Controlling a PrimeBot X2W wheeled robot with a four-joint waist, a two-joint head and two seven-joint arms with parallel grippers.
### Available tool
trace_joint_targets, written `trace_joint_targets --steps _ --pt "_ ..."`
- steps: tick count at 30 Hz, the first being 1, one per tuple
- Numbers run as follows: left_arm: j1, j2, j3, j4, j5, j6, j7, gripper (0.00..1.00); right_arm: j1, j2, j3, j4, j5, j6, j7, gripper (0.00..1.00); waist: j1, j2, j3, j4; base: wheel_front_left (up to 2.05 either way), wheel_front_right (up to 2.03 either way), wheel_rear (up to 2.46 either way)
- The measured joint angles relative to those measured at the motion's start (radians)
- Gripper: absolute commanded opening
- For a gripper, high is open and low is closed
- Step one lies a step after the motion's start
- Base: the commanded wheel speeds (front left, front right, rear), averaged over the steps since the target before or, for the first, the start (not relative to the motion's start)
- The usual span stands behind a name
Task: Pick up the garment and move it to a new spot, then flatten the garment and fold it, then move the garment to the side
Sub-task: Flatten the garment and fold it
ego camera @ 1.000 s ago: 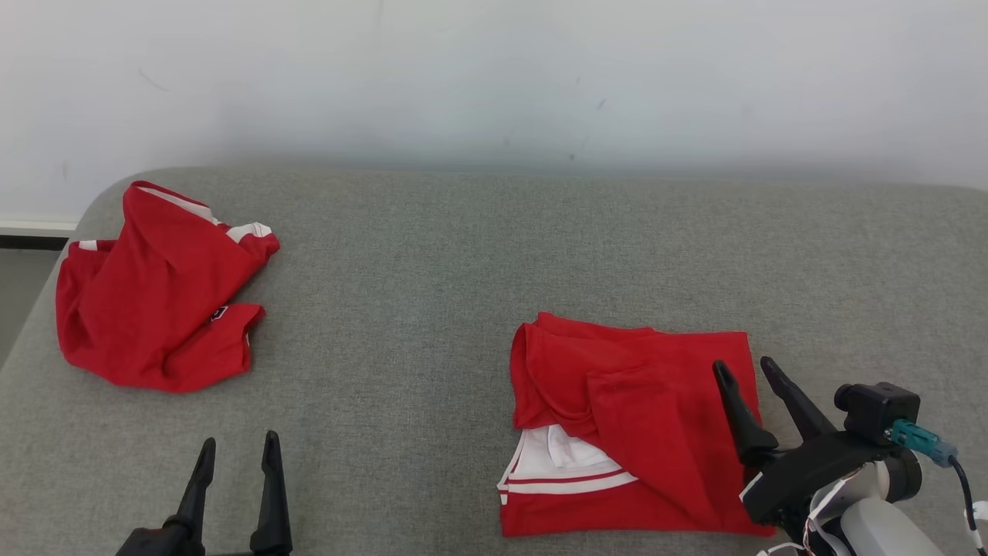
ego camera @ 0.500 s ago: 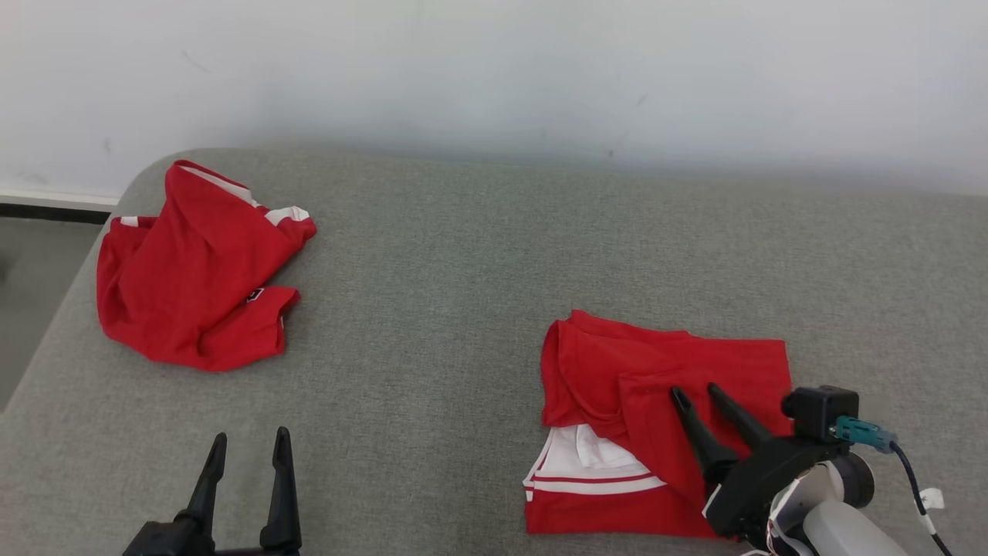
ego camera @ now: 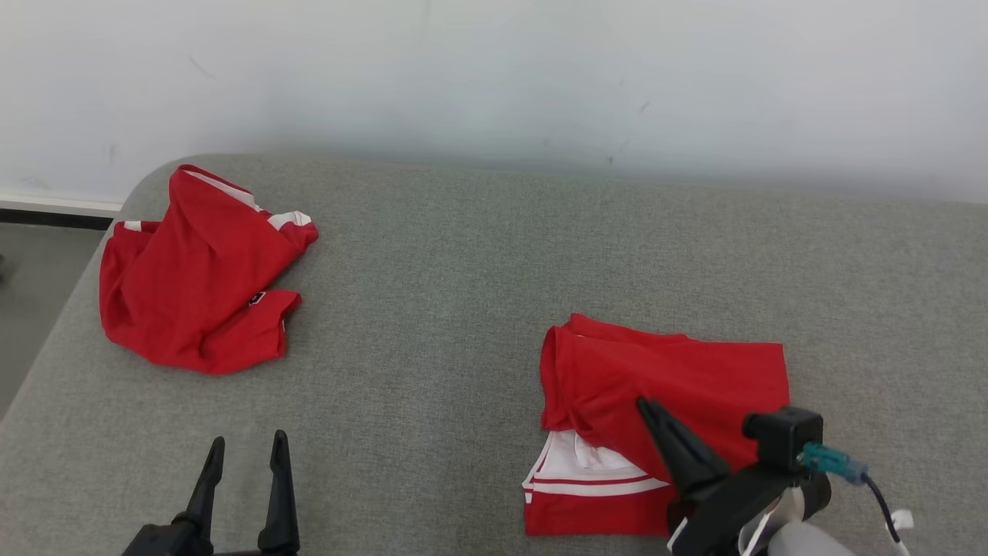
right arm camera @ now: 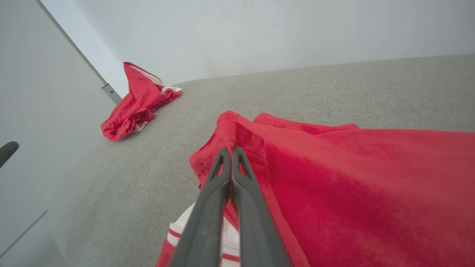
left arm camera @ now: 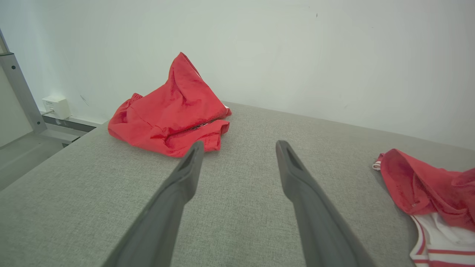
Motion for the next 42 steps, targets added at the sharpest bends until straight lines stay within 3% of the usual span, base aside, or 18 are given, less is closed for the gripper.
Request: trace_joint_targets --steps 5,6,7,15,22,29,33,42 --pt "0.001 0.000 -0.007 0.001 -0.006 0.001 0.000 1.00 0.055 -0.005 0.071 -0.073 0.006 0.000 -0.008 0.00 0.0000 0.0000 0.002 -0.004 0.00 0.00 0.00" --pt "0.001 0.000 -0.008 0.001 -0.006 0.001 0.000 1.00 0.064 -0.002 0.086 -0.085 0.008 0.000 -0.008 0.35 0.0000 0.0000 0.003 -0.004 0.00 0.00 0.00" --pt "0.001 0.000 -0.009 0.001 -0.007 0.001 0.000 1.00 0.071 0.000 0.102 -0.090 0.008 0.000 -0.007 1.00 0.0000 0.0000 0.003 -0.004 0.00 0.00 0.00" --pt "0.001 0.000 -0.004 0.003 -0.008 0.001 0.000 1.00 0.087 0.007 0.077 -0.111 0.016 0.000 -0.044 1.00 0.0000 0.0000 0.004 -0.007 0.00 0.00 0.00" --pt "0.013 0.000 0.005 -0.006 -0.008 0.005 0.000 1.00 0.120 0.001 -0.112 -0.142 -0.047 0.000 -0.056 1.00 0.0000 0.0000 -0.001 -0.027 0.00 0.00 0.00" --pt "0.015 0.000 0.009 -0.024 0.005 0.009 0.000 1.00 0.219 0.041 -0.350 -0.223 -0.170 0.000 -0.058 1.00 0.0000 0.0000 -0.011 -0.056 0.00 0.00 0.00" --pt "0.022 0.000 0.014 -0.042 0.019 0.008 0.000 1.00 0.270 0.069 -0.436 -0.259 -0.233 0.000 -0.060 1.00 0.0000 0.0000 -0.020 -0.078 0.00 0.00 0.00" --pt "0.039 0.000 0.009 -0.069 0.061 0.000 0.000 1.00 0.345 0.103 -0.511 -0.310 -0.306 0.000 -0.060 1.00 0.0000 0.0000 -0.045 -0.130 0.00 0.00 0.00"
